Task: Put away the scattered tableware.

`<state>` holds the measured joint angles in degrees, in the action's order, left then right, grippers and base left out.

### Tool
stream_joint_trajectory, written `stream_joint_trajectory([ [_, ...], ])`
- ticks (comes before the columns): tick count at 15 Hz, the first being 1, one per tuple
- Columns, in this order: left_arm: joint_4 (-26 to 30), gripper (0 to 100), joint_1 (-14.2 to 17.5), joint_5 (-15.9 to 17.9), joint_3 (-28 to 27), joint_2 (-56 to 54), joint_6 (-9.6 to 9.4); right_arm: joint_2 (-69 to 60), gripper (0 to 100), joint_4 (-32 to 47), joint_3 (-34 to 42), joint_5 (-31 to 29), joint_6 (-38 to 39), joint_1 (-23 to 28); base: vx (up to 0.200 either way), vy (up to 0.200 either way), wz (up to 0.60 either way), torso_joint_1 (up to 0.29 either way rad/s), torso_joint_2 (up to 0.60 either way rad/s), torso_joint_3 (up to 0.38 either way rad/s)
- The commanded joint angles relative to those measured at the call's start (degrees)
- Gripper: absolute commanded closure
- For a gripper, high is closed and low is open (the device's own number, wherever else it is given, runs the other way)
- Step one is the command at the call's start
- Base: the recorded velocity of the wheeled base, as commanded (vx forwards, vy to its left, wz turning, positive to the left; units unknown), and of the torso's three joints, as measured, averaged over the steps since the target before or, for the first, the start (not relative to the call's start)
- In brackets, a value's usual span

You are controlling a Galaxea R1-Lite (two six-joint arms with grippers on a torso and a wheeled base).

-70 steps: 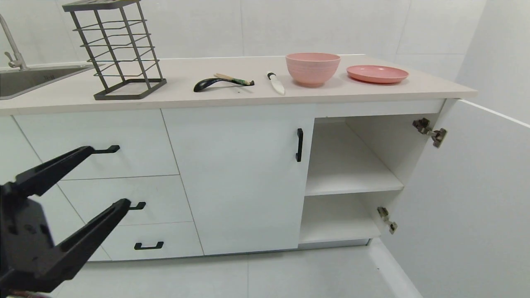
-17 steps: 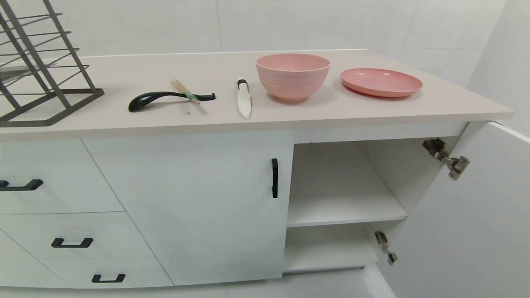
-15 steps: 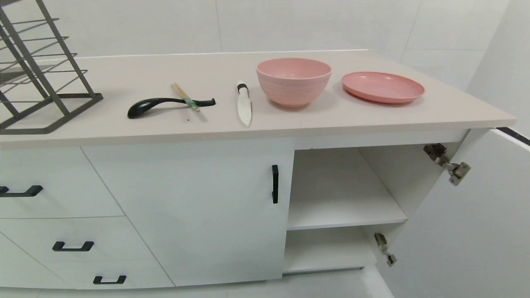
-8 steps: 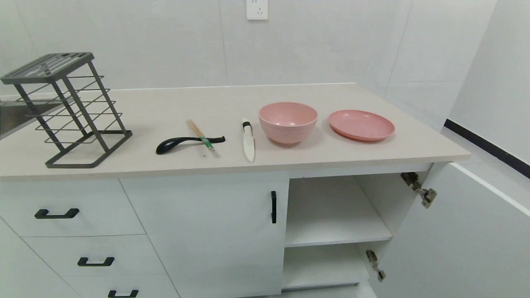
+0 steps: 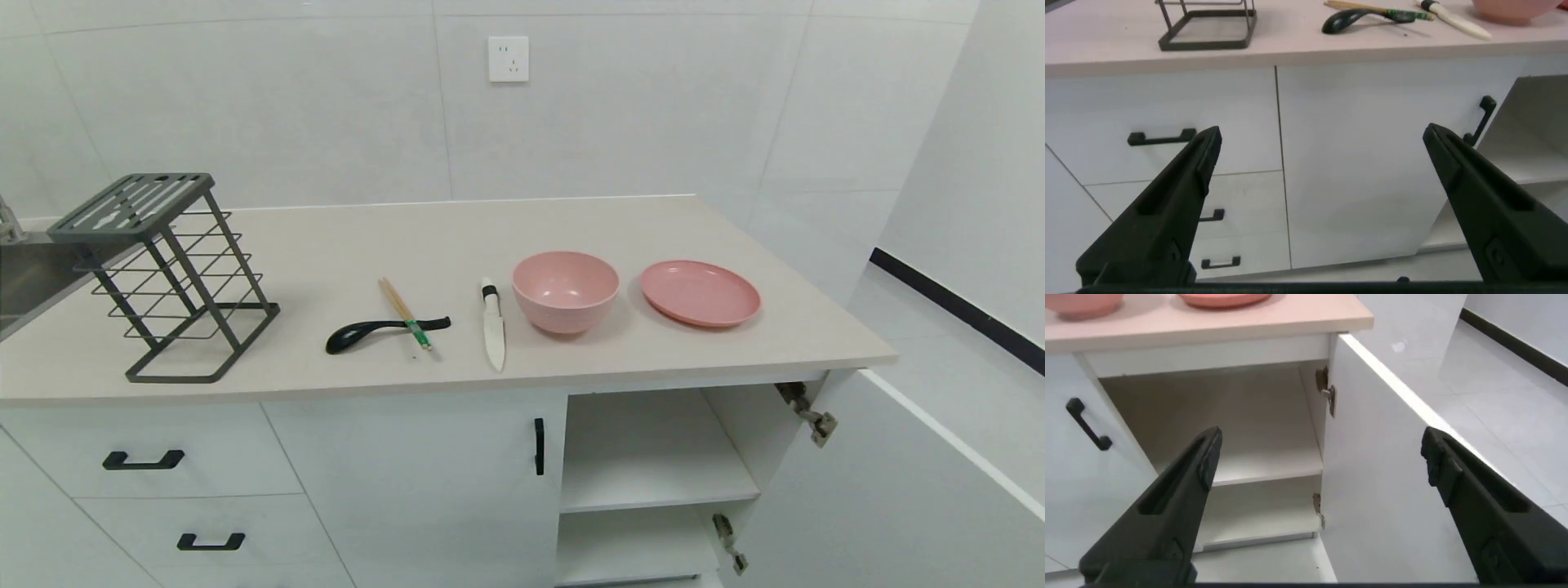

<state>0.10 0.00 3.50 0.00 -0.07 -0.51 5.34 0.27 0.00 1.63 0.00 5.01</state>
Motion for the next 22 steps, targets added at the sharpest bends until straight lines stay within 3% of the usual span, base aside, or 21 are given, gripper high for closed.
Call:
stream_joint_trajectory([
  [1,0.0,0,0.0,0.0,0.0,0.1,-0.02,0.1,0,0.0,0.0,0.0,0.0,0.0,0.000,0.000,0.00,0.286,-0.52,-0.256],
  [12,0.0,0,0.0,0.0,0.0,0.1,0.07,0.1,0,0.0,0.0,0.0,0.0,0.0,0.000,0.000,0.00,0.284,-0.54,-0.259],
  [19,0.0,0,0.1,-0.1,0.0,0.1,0.07,0.1,0,0.0,0.0,0.0,0.0,0.0,0.000,0.000,-0.09,0.036,-0.06,-0.030],
  [22,0.0,0,0.0,-0.1,0.0,0.1,0.07,0.1,0,0.0,0.0,0.0,0.0,0.0,0.200,0.000,0.00,0.001,-0.01,0.001],
])
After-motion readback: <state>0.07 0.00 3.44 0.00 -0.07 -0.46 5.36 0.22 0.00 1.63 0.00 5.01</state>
